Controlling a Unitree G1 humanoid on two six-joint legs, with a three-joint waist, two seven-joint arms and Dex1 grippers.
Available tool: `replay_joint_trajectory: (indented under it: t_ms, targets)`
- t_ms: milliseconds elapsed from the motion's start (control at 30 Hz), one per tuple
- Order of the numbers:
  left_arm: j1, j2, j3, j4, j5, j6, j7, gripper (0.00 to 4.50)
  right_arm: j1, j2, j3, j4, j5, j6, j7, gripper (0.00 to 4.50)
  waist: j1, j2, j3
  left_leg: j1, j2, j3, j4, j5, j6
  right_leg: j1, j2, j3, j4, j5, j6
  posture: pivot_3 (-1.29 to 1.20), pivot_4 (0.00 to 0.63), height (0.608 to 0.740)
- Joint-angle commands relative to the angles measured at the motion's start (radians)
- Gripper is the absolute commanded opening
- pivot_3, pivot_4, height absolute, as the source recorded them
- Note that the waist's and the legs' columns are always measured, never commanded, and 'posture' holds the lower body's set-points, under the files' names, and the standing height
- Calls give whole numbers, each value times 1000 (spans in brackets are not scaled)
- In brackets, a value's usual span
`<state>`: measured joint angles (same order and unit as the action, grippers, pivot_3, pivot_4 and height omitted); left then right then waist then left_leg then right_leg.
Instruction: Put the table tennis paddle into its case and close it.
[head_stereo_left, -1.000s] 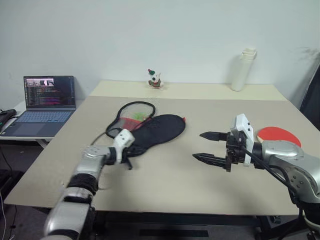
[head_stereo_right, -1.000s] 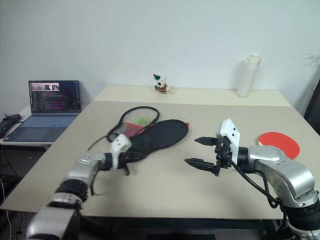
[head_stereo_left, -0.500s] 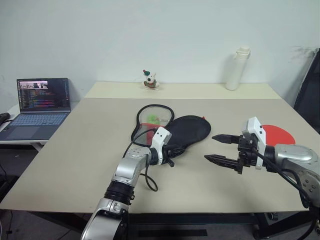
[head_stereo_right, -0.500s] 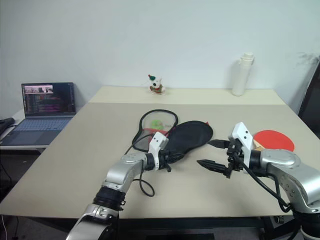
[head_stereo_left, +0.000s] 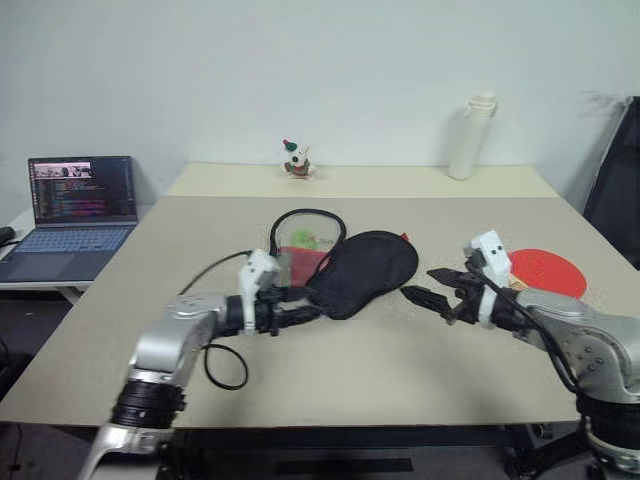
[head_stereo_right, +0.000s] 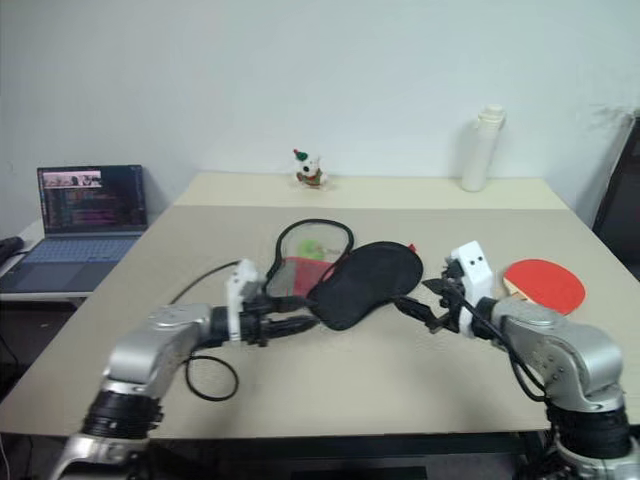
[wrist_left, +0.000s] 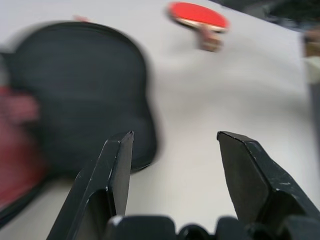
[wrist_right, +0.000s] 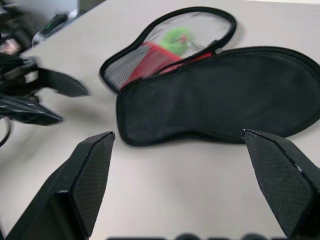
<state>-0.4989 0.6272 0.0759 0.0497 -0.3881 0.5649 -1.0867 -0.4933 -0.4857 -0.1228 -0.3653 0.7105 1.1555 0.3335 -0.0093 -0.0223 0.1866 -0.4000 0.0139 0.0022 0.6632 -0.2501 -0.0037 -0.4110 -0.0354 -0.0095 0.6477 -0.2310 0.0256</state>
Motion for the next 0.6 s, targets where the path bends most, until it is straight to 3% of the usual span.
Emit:
replay_joint_trajectory:
  t_ms: [33, 600]
  targets:
    - [23, 50, 56, -28, -32, -40, -25, 2887, -25, 90, 20, 60, -48, 19, -101, 4500, 0, 0, 0, 0, 0, 0, 0, 0, 0, 0, 0, 0, 0, 0, 0, 0, 150, 740]
    - [54, 109, 87, -36, -84, -36, -10, 2887, -132, 352, 176, 393, -264, -163, -127, 4500, -6, 0, 0, -1, 0, 1, -1, 0, 0, -2, 0, 0, 0, 0, 0, 0, 150, 740]
